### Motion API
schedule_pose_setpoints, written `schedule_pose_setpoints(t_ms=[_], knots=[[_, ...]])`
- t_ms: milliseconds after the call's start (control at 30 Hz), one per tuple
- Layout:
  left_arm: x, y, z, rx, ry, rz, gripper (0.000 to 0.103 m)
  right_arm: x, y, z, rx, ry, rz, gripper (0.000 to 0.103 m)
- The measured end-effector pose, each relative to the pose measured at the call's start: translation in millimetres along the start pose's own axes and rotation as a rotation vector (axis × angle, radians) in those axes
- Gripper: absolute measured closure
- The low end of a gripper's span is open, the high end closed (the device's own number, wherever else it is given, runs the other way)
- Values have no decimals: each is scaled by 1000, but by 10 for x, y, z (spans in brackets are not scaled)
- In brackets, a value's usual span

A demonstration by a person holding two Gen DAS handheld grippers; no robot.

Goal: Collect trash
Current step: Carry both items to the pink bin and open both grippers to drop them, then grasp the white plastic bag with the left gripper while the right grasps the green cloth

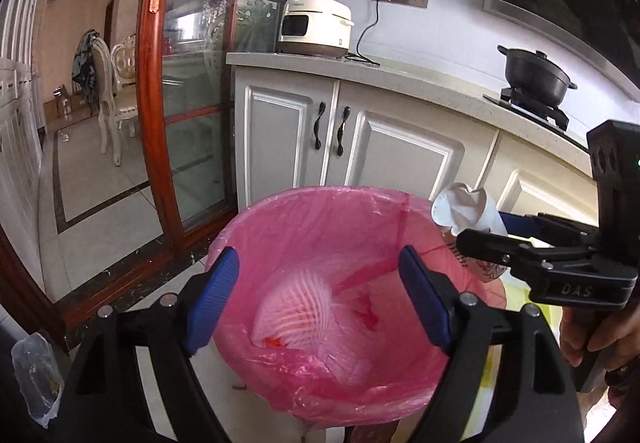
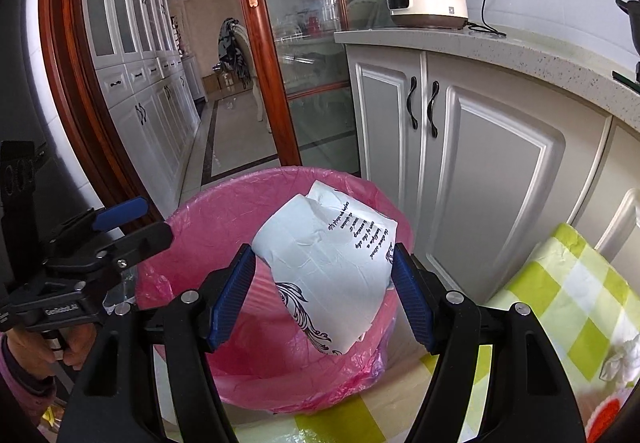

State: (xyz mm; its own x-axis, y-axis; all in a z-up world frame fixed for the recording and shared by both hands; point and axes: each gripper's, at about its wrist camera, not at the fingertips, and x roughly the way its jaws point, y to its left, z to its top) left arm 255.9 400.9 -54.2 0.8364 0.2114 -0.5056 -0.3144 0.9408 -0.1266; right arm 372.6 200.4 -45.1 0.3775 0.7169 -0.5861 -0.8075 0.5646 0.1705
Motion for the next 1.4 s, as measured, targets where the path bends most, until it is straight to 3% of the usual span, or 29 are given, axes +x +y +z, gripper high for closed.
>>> schedule_pose_setpoints(t_ms=[133,300,567,733,833,1100,1400], knots=[[-162,-36,-1,0,-24,27,24,-58,28,28,6,-13,26,23],[-507,-79,-50,3,-47,70,23,-299,171,83,-34,-55,8,23],[-1232,-473,-297,44,-97,132,5,-1166,229,-169,-26,-122,-56,23],[-1494,-969,-550,72,-98,81,5,-1828,166,-613,-17,-151,-158,20],[-1534,-1270,-760,76,-70,12,5,-2204,56,-977,6,-158,-236,18],[-1472,-1976,-1345,99,36,-126,5,-2985,-342,-1975,187,-136,-402,18],[-1321,-2474,-1651,140,106,-190,5,-3317,-603,-2630,304,-107,-525,18]])
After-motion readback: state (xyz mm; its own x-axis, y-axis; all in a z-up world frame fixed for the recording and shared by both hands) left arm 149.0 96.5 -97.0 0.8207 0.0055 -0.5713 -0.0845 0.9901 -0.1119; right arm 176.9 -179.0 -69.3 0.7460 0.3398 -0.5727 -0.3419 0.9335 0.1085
